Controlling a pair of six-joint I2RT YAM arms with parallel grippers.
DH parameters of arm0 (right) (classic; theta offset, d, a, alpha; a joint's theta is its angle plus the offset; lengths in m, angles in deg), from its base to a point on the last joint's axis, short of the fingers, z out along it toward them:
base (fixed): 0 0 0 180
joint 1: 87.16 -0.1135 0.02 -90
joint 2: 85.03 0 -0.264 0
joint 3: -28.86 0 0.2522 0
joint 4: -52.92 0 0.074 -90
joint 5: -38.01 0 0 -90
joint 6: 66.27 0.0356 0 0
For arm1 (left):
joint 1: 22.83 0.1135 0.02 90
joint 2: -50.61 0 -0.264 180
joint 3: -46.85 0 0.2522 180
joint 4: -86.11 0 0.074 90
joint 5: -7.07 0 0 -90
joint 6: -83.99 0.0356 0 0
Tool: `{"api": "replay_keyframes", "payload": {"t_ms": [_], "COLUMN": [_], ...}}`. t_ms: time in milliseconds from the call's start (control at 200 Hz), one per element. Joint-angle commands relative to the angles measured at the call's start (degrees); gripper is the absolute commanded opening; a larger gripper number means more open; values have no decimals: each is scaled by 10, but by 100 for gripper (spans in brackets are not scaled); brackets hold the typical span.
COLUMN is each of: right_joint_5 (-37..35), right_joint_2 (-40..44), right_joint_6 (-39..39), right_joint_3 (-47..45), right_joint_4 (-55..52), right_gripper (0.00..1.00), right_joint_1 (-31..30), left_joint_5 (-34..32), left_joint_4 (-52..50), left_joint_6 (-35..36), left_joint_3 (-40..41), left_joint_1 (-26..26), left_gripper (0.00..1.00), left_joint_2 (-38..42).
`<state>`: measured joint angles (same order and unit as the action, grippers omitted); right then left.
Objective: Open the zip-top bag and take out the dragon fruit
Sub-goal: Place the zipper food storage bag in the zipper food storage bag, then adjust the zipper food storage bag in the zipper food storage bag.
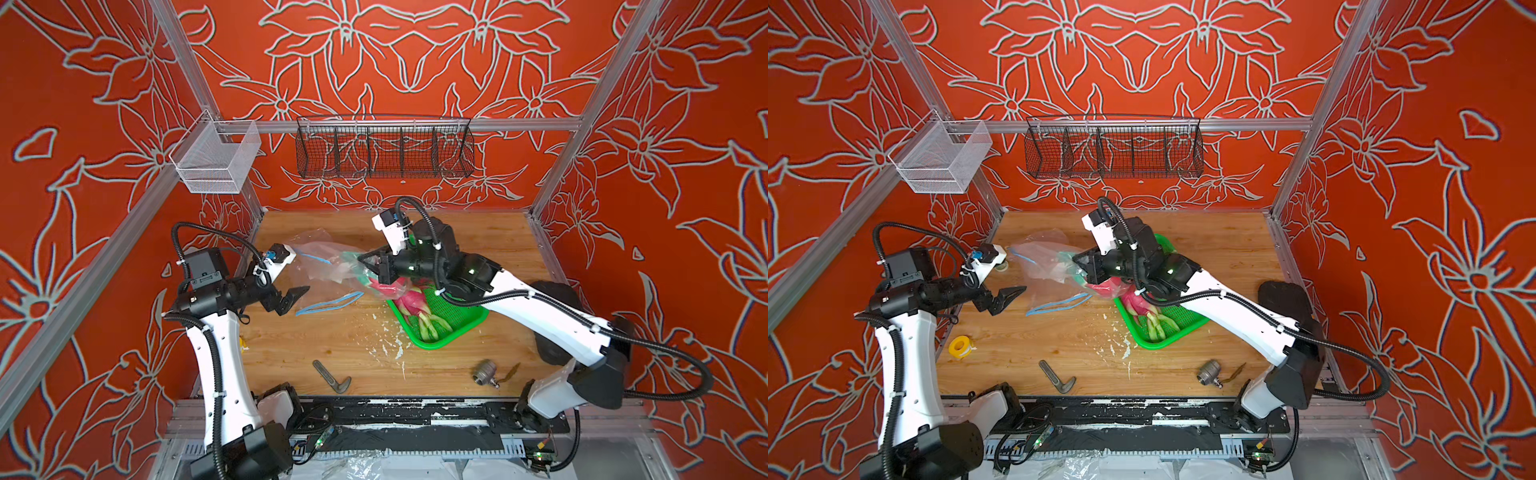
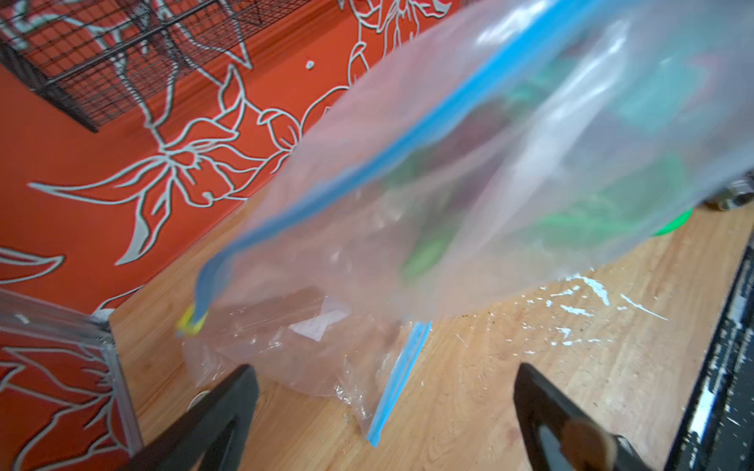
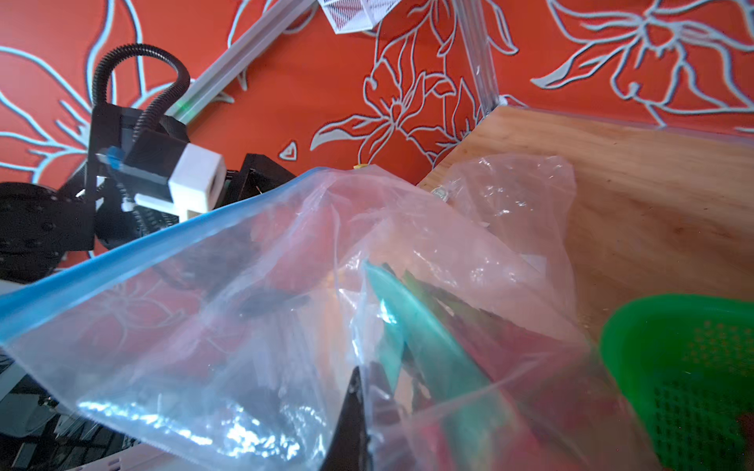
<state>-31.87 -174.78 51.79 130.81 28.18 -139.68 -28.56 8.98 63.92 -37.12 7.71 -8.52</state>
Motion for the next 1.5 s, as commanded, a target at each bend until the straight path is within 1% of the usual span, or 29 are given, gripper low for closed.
{"api": "replay_keyframes", "payload": {"t_ms": [0,40,160,280,405,480,510,535,615,640,706,776,881,941,1011,1066,1131,1181,1281,1376,1441,1491], "right_joint_5": [39,47,67,87,116,138,147,153,172,180,197,203,200,197,192,188,187,189,198,203,200,194], "right_joint_2": [-24,-37,-74,-110,-142,-159,-166,-171,-188,-192,-201,-196,-172,-154,-131,-117,-104,-101,-103,-103,-98,-91], "right_joint_6": [24,34,61,87,123,157,168,175,195,203,219,218,200,193,180,168,159,159,167,175,171,160], "right_joint_3": [28,27,11,4,-8,-25,-31,-34,-45,-48,-60,-81,-125,-150,-174,-189,-205,-215,-226,-235,-237,-235], "right_joint_4": [83,99,151,193,247,294,312,323,349,358,375,385,381,379,371,361,359,365,374,386,383,366], "right_gripper": [0,0,0,0,0,0,0,0,0,0,0,0,0,0,0,0,0,0,0,0,0,0], "right_joint_1": [-4,-5,-5,-2,8,18,22,24,34,37,43,46,50,52,55,57,60,64,73,80,81,82], "left_joint_5": [50,49,32,18,-9,-10,-4,4,21,19,-3,-14,4,24,48,70,73,66,43,7,-9,-9], "left_joint_4": [-97,-102,-101,-96,-91,-83,-85,-88,-78,-68,-44,-37,-42,-74,-125,-149,-167,-155,-89,-25,17,29], "left_joint_6": [139,148,174,203,217,216,222,230,247,248,257,281,291,333,410,450,472,472,439,406,380,366], "left_joint_3": [-4,-4,3,1,-13,-26,-31,-35,-35,-31,-17,-7,-25,-43,-57,-58,-58,-47,-9,26,42,44], "left_joint_1": [5,5,7,26,39,59,71,83,113,116,118,117,119,122,121,118,104,91,63,33,17,11], "left_gripper": [99,100,93,89,75,74,76,79,100,98,97,97,97,97,98,98,99,100,97,91,81,69], "left_joint_2": [-7,-9,-9,-15,-40,-57,-62,-65,-68,-67,-70,-82,-113,-133,-153,-165,-174,-176,-160,-143,-134,-132]}}
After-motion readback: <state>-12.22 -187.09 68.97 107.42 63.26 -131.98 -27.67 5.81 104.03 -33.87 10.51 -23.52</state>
